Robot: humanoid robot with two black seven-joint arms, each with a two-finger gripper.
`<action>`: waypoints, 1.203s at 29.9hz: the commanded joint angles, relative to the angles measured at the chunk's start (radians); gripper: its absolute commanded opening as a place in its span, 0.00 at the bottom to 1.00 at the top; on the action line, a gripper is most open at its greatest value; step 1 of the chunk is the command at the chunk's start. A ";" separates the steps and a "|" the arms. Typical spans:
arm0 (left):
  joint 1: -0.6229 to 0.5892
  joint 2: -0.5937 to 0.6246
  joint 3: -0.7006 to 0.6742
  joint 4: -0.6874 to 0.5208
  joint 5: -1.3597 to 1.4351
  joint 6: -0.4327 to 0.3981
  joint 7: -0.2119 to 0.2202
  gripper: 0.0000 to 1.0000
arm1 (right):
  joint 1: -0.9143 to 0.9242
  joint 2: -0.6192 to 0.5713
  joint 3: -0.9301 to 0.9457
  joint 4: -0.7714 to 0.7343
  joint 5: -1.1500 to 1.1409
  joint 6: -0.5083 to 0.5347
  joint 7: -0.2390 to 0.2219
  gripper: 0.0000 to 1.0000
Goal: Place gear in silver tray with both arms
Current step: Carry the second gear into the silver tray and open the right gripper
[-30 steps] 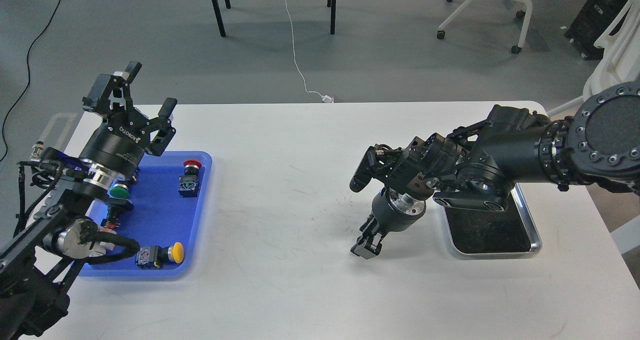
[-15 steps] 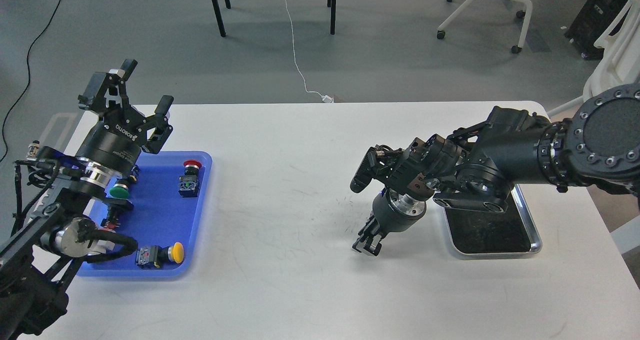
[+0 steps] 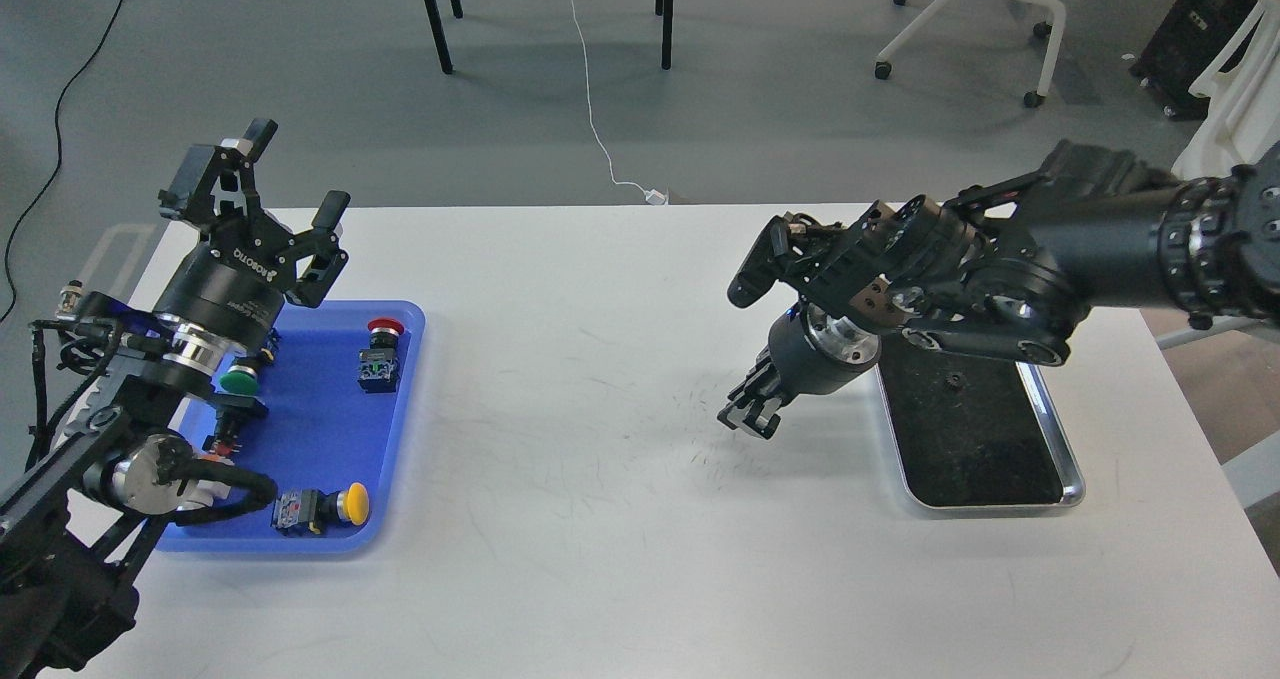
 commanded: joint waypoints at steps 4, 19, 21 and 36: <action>-0.003 -0.002 0.008 0.000 0.001 -0.004 0.000 0.98 | -0.007 -0.253 -0.005 0.039 -0.088 -0.001 0.000 0.14; -0.003 -0.021 0.009 0.000 0.002 -0.004 0.002 0.98 | -0.167 -0.489 -0.002 0.016 -0.171 -0.028 0.000 0.16; -0.005 -0.020 0.009 0.000 0.002 -0.004 0.000 0.98 | -0.182 -0.493 -0.002 0.013 -0.173 -0.029 0.000 0.17; -0.003 -0.025 0.009 -0.001 0.004 -0.003 0.002 0.98 | -0.275 -0.477 0.016 -0.043 -0.171 -0.081 0.000 0.42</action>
